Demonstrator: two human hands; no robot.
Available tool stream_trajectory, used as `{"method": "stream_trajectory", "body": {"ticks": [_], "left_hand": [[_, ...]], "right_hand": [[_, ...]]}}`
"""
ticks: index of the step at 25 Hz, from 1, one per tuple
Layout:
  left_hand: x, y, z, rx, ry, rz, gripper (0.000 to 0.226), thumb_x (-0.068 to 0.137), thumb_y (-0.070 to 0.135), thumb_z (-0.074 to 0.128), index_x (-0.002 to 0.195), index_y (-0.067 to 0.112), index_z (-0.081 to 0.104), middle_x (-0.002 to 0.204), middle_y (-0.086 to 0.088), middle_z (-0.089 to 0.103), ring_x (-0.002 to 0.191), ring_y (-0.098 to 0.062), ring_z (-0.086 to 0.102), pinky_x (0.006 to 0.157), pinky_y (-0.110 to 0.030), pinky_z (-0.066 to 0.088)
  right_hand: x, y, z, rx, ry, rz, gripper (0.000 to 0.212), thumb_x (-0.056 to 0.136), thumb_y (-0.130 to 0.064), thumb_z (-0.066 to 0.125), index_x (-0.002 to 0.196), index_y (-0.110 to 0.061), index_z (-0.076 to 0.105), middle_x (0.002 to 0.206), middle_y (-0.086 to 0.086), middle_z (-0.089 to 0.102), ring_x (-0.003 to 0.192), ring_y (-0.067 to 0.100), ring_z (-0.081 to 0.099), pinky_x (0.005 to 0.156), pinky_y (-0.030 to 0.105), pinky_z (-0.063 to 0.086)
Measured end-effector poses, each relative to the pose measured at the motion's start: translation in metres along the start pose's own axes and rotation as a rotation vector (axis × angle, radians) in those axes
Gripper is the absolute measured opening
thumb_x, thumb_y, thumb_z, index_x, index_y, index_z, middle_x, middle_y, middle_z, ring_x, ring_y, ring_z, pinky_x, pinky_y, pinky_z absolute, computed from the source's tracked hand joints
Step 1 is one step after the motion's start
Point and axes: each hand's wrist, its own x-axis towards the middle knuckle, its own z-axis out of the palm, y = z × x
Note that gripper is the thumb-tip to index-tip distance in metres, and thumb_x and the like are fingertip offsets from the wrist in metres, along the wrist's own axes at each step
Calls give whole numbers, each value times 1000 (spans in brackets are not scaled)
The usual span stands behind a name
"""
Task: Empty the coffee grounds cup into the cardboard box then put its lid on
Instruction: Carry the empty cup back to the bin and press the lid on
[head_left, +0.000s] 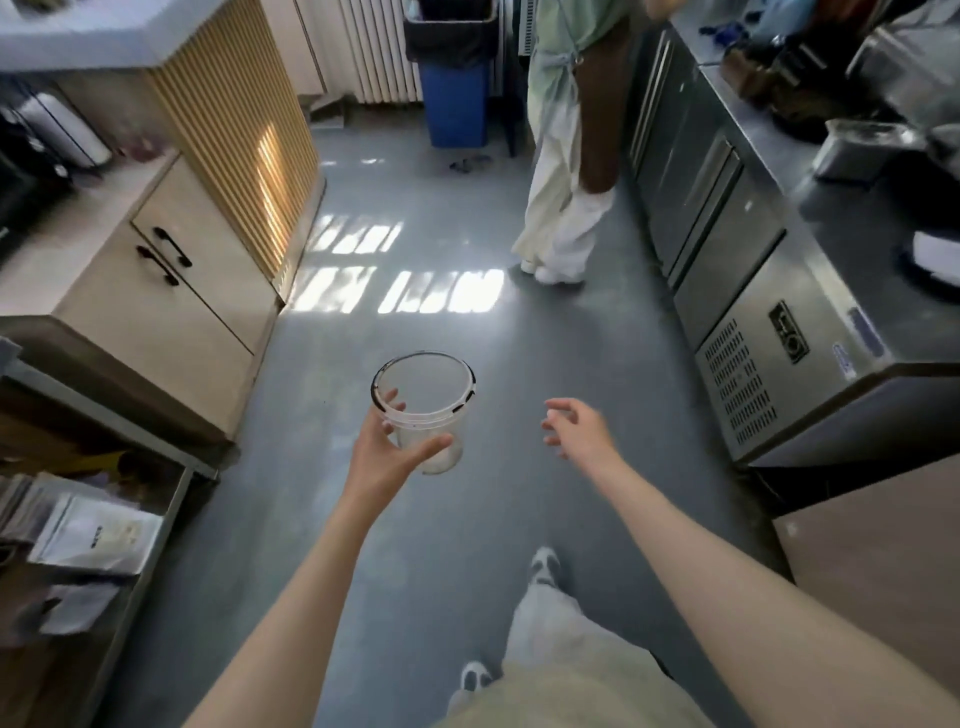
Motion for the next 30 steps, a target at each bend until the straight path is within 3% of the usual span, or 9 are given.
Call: {"method": "stream_trajectory", "body": {"ticks": [5, 13, 17, 23, 26, 30], "left_hand": [[112, 21, 3, 35, 16, -4, 99, 64, 34, 99, 147, 35, 46, 139, 6, 57, 127, -17, 56, 111, -43, 47], [279, 85, 11, 32, 97, -61, 103, 65, 38, 98, 151, 35, 42, 141, 9, 56, 124, -14, 53, 107, -35, 45], [353, 98, 9, 31, 100, -63, 101, 67, 33, 98, 150, 32, 42, 142, 4, 57, 125, -18, 55, 111, -40, 46], [519, 108, -17, 28, 71, -71, 99, 70, 32, 96, 152, 28, 41, 139, 5, 55, 122, -19, 51, 101, -33, 41], [607, 125, -38, 39, 50, -64, 96, 68, 29, 97, 149, 28, 44, 136, 5, 57, 121, -20, 55, 96, -32, 42], [723, 156, -65, 53, -14, -24, 99, 65, 29, 99, 148, 29, 45, 140, 3, 59, 126, -21, 59, 106, -42, 50]], "right_hand": [[110, -51, 26, 17, -32, -29, 25, 100, -10, 50, 122, -6, 61, 97, 11, 64, 59, 11, 54, 51, 21, 42], [287, -170, 46, 32, -130, -7, 26, 97, -11, 50, 120, -13, 62, 88, 3, 64, 65, 15, 58, 56, 27, 43], [347, -204, 64, 14, -169, -2, 25, 97, -12, 48, 118, -17, 61, 96, 5, 66, 72, 18, 61, 64, 32, 47], [468, -271, 113, 7, -130, 7, 23, 99, -12, 47, 117, -16, 61, 94, 5, 64, 71, 17, 59, 62, 29, 44], [530, -314, 140, -59, -98, 0, 25, 99, -14, 48, 120, -16, 61, 97, 5, 67, 74, 19, 61, 69, 32, 46], [612, -375, 171, -112, -61, -33, 26, 99, -17, 49, 122, -16, 61, 97, 3, 68, 73, 15, 63, 71, 32, 46]]}}
